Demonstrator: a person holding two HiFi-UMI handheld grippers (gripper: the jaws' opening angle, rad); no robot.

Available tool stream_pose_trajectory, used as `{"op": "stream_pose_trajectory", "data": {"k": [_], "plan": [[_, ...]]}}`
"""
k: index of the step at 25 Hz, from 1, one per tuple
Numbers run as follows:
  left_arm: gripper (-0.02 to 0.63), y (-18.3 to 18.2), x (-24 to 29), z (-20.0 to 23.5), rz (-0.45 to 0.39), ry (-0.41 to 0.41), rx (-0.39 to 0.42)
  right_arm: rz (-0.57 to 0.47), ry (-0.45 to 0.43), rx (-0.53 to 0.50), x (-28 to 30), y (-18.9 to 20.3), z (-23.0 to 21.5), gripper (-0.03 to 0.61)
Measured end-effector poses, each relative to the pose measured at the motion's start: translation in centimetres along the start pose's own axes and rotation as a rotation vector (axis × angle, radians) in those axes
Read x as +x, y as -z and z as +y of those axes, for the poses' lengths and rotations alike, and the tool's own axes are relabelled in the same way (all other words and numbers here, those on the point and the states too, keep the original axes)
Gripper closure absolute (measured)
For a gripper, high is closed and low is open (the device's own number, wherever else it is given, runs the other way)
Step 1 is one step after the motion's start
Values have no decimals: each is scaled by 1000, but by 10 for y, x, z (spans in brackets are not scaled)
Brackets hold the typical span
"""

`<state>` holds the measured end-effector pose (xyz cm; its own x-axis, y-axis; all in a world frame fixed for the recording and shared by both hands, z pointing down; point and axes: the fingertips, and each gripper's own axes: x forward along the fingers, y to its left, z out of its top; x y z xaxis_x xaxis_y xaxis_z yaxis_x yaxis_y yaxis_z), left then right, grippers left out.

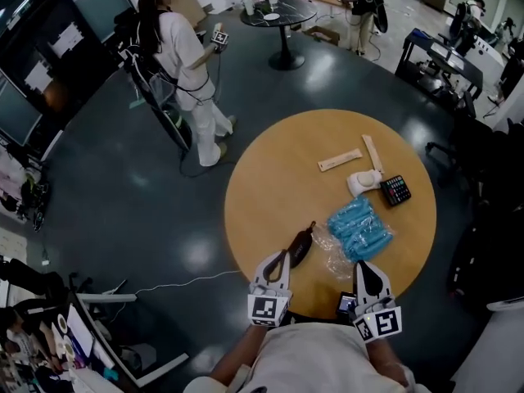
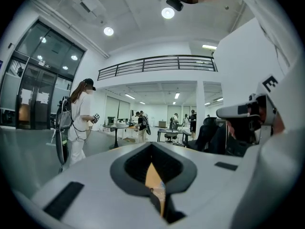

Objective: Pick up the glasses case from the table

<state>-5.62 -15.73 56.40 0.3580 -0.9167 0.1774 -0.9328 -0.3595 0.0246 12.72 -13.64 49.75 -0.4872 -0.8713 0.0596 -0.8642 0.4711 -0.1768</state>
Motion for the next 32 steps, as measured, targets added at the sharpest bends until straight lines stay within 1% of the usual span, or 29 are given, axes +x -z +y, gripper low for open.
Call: {"op": "stream_pose_trajectory", "data": {"k": [2, 4, 9, 14, 16, 18, 20, 23, 26, 29, 31, 32], "plan": [[606, 7, 12, 2, 10, 17, 0, 4, 0, -3, 6, 0, 0, 563], [606, 21, 26, 1, 48, 38, -1, 9, -4, -9, 11, 1, -1, 563], [606, 78, 58, -7, 218, 112, 6, 24, -8, -7, 24, 4, -6, 563], [606, 135, 81, -9, 401, 173, -25, 39, -7, -3, 32, 8, -10, 563], [604, 157, 86, -13, 485, 211, -15, 41, -2, 3, 33, 9, -12, 563], [599, 180, 90, -14, 560, 230, 5, 47, 1, 7, 33, 13, -13, 563], [558, 199, 92, -13, 617, 232, 17, 55, 3, 9, 34, 16, -13, 563], [432, 215, 98, -14, 682, 257, 33, 59, 10, 11, 35, 16, -15, 563], [352, 231, 97, -16, 779, 290, 50, 62, 15, 14, 36, 15, -16, 563], [313, 248, 95, -19, 869, 336, 52, 67, 21, 15, 36, 16, -17, 563], [284, 262, 95, -21, 923, 354, 58, 71, 25, 18, 35, 18, -19, 563], [279, 269, 95, -22, 949, 359, 67, 72, 27, 20, 35, 19, -20, 563]]}}
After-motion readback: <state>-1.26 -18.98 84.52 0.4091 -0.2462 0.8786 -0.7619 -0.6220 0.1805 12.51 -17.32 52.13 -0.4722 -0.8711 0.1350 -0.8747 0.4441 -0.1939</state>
